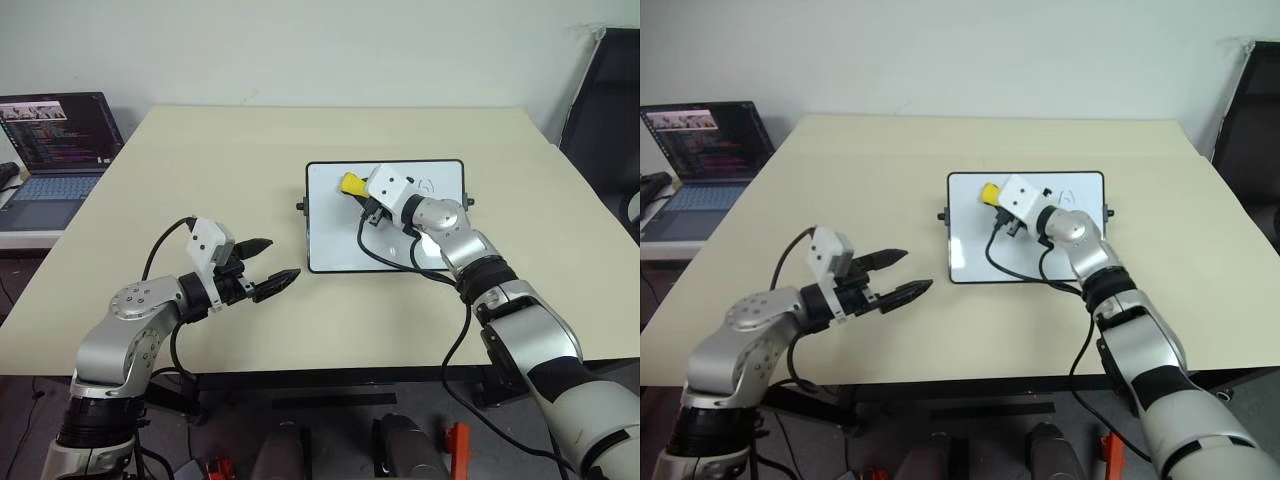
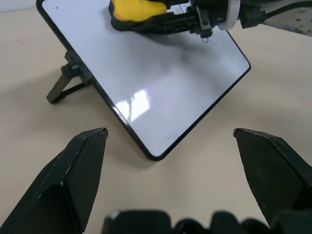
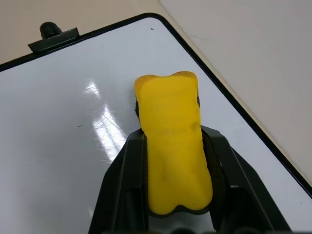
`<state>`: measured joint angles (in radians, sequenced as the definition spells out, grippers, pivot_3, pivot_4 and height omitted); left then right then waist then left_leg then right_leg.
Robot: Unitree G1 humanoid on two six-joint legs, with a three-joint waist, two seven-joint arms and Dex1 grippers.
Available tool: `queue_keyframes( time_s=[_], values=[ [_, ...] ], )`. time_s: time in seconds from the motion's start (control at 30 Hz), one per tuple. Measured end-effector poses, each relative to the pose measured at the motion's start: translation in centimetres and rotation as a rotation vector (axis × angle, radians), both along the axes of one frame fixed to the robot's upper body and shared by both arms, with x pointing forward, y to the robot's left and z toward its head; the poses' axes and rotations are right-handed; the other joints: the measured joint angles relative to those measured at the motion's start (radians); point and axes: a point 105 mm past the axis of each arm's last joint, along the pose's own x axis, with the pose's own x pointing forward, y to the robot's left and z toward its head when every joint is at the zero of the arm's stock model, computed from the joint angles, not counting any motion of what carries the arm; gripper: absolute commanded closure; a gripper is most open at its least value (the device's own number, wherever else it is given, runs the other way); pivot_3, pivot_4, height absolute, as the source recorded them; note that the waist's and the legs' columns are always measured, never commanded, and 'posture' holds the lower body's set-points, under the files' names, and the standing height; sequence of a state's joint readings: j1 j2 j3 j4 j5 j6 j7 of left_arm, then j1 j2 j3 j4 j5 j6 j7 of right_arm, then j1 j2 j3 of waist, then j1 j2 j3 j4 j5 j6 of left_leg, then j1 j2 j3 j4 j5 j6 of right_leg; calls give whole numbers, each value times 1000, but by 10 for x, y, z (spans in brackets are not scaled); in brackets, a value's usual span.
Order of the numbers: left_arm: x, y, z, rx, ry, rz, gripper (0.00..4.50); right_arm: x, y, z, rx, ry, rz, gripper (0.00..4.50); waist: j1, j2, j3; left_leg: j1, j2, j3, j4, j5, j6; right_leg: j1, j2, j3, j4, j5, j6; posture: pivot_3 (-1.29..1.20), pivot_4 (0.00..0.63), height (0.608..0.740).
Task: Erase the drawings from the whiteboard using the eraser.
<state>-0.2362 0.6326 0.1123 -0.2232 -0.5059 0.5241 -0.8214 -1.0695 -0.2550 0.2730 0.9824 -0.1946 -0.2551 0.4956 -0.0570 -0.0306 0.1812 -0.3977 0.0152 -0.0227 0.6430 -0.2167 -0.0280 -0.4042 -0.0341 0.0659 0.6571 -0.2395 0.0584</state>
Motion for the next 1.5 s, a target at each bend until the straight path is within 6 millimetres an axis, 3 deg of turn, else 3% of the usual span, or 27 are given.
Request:
queue_keyframes(
  time_s=[0.17, 0.4, 0.5, 0.57, 0.63, 0.73, 0.83, 0.97, 1.07, 1.23, 1.5],
  values=[
    [1, -4, 2, -3, -10, -13, 0, -9, 5, -11, -21, 43, 71, 3409, -3, 0, 0, 0, 0, 0, 0, 0, 0, 0, 0, 0, 0, 0, 0, 0, 150, 740],
    [4, -9, 0, -15, -2, -34, 0, -59, 27, -66, -105, 238, 342, 3410, -3, 0, 0, 0, 1, 0, -2, 0, 0, -1, 1, 0, 0, 0, 0, 0, 150, 740],
    [4, -12, 0, -21, -4, -48, 0, -59, 26, -65, -98, 245, 329, 3410, -2, 0, 0, 0, 1, 0, -2, 0, 0, -1, 1, -1, 0, 0, 0, 0, 150, 740],
    [6, -15, 3, -29, -11, -72, 0, -55, 20, -54, -26, 243, 286, 3410, 0, 0, 1, -1, 1, -1, -1, 0, 0, -2, 1, -1, 0, 0, 0, 0, 150, 740],
    [10, -17, 6, -35, -15, -93, 0, -51, 8, -33, 85, 237, 241, 3410, 7, 1, 4, -4, 0, -1, -1, 0, 0, -3, 0, -2, 0, 0, 0, 0, 150, 740],
    [19, -19, 15, -37, -36, -120, 0, -61, -14, 28, 269, 169, 243, 3410, 15, 2, 6, -9, 0, -2, -2, 0, -1, -7, 0, -3, -2, 1, 5, 0, 150, 740],
    [23, -23, 29, -7, -75, -173, 0, -89, -59, 65, 205, 103, 221, 3410, 30, 3, 6, -13, 1, -5, -2, -5, -7, -8, 0, -8, -6, 0, 3, 0, 150, 740],
    [21, -11, 41, 77, -102, -206, 0, -114, -137, 55, -12, 178, 22, 3410, 30, 3, 6, -18, -1, -4, -4, -10, -7, -9, -3, -9, -13, -4, 6, 0, 150, 740],
    [18, -11, 42, 96, -98, -236, 0, -126, -171, 45, -56, 242, -71, 3410, 21, 3, 6, -18, -1, -1, -3, -15, -3, -11, -3, -5, -13, -6, 7, 0, 150, 740],
    [18, -8, 39, 121, -84, -242, 0, -142, -205, 27, -139, 332, -153, 3410, 21, 3, 6, -18, -1, -1, -3, -16, -2, -11, -3, -5, -12, -8, 6, 0, 150, 740],
    [18, -8, 39, 125, -82, -245, 0, -143, -212, 33, -130, 307, -155, 3410, 24, 3, 6, -18, -1, -1, 2, -16, -2, -9, -3, -5, -11, -8, 7, 0, 150, 740]
  ],
)
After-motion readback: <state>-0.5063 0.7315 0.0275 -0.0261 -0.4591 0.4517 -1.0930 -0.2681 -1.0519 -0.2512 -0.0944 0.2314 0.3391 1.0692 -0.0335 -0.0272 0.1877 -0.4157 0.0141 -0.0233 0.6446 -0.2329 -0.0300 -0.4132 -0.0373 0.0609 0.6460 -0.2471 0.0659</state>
